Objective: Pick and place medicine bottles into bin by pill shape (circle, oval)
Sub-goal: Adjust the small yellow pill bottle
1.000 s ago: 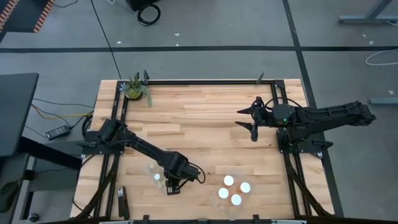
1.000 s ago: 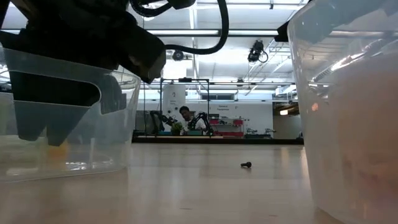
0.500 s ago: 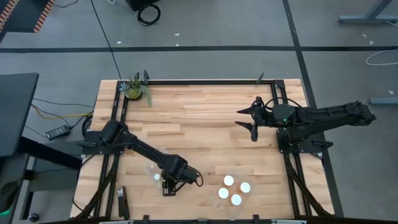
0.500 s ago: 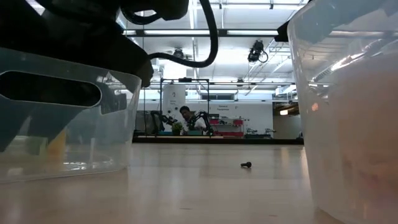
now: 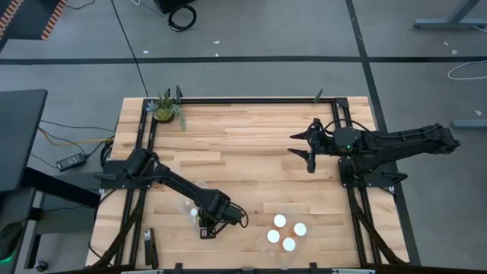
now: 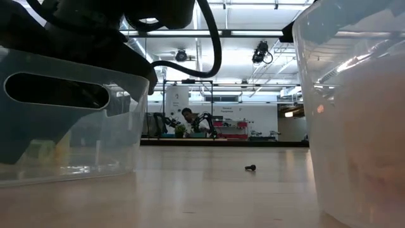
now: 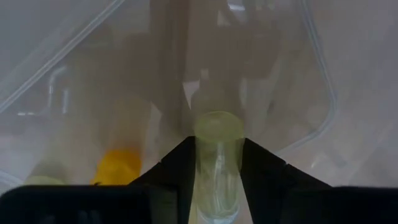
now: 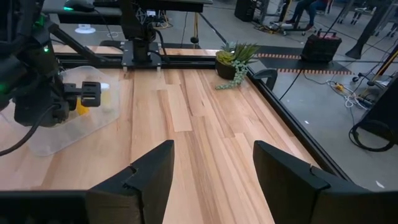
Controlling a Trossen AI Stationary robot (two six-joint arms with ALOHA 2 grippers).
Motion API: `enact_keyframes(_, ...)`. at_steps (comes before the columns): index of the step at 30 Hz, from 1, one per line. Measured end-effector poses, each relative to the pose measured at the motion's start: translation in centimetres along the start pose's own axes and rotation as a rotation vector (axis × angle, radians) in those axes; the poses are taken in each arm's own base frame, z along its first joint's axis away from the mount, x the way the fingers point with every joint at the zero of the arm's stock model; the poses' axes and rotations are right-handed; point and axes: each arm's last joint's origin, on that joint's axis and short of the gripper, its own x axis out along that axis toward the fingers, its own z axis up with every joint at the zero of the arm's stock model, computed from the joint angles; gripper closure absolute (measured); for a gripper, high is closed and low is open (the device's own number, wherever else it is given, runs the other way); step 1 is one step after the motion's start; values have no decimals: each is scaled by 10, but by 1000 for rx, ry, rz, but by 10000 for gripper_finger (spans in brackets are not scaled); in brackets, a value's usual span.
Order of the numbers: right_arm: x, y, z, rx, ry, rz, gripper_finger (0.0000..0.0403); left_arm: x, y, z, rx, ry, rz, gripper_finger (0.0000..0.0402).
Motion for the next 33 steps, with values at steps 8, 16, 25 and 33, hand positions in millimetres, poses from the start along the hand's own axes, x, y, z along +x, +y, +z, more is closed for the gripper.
enact_keyframes(8, 0, 0, 0, 1, 0, 0, 176, -3, 0, -1, -9, 16, 12, 289)
enact_keyframes(16, 0, 0, 0, 1, 0, 0, 176, -23, -6, 0, -11, 25, 18, 292)
enact_keyframes(25, 0, 0, 0, 5, 0, 0, 176, -52, -12, 2, -5, 19, 12, 288)
enact_keyframes(33, 0, 0, 0, 15, 0, 0, 176, -90, -9, 14, 36, -81, -26, 286)
